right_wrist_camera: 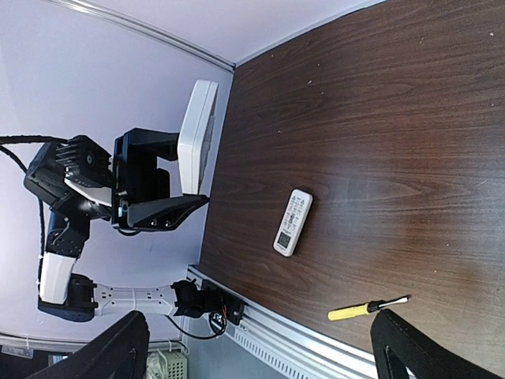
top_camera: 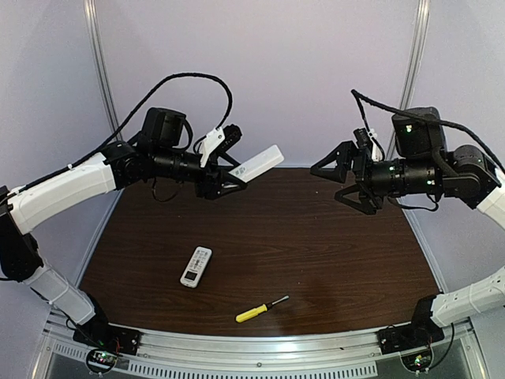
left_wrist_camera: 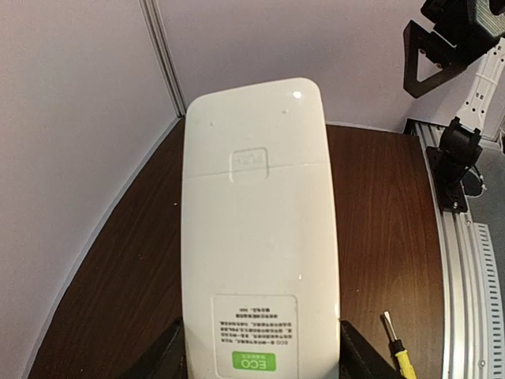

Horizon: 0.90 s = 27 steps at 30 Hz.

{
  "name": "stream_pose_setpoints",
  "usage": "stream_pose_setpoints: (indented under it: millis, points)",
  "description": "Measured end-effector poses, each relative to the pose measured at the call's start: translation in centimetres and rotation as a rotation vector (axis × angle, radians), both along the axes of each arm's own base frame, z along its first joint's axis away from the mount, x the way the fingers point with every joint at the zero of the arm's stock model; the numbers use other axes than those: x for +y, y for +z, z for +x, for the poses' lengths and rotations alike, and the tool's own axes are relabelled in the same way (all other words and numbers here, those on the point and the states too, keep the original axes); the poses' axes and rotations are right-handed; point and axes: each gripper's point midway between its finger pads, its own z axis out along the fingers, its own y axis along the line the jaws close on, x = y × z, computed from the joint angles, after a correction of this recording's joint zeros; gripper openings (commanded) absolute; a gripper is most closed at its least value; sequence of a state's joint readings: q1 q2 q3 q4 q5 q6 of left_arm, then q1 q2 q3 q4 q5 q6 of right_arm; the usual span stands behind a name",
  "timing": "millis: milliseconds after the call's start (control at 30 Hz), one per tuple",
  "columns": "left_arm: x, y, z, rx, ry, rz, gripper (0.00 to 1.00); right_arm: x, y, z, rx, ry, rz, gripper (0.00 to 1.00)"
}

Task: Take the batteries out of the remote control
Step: Pass from the left arm to the right

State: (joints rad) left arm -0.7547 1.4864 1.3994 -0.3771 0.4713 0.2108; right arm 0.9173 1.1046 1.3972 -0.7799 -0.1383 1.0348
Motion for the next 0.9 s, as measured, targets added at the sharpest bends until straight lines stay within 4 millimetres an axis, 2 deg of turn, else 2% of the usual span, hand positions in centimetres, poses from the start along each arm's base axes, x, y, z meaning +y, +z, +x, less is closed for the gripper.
stream_pose_setpoints:
  millis: [300, 567, 900]
  points:
    - [-0.5, -0.3, -0.9, -0.114, -0.042, 0.061, 0.00, 2.0, -0.2, 0.1, 0.131, 0.055, 0.056, 1.00]
    - [-2.1, -1.1, -3.9, -0.151, -0.132, 0.104, 0.00, 3.6, -1.0, 0.7, 0.205, 0.086, 0.062, 1.00]
    - [-3.2, -1.0, -6.1, -0.144, -0.205, 0.090, 0.00, 5.6, -2.9, 1.0, 0.265, 0.141, 0.044, 0.83]
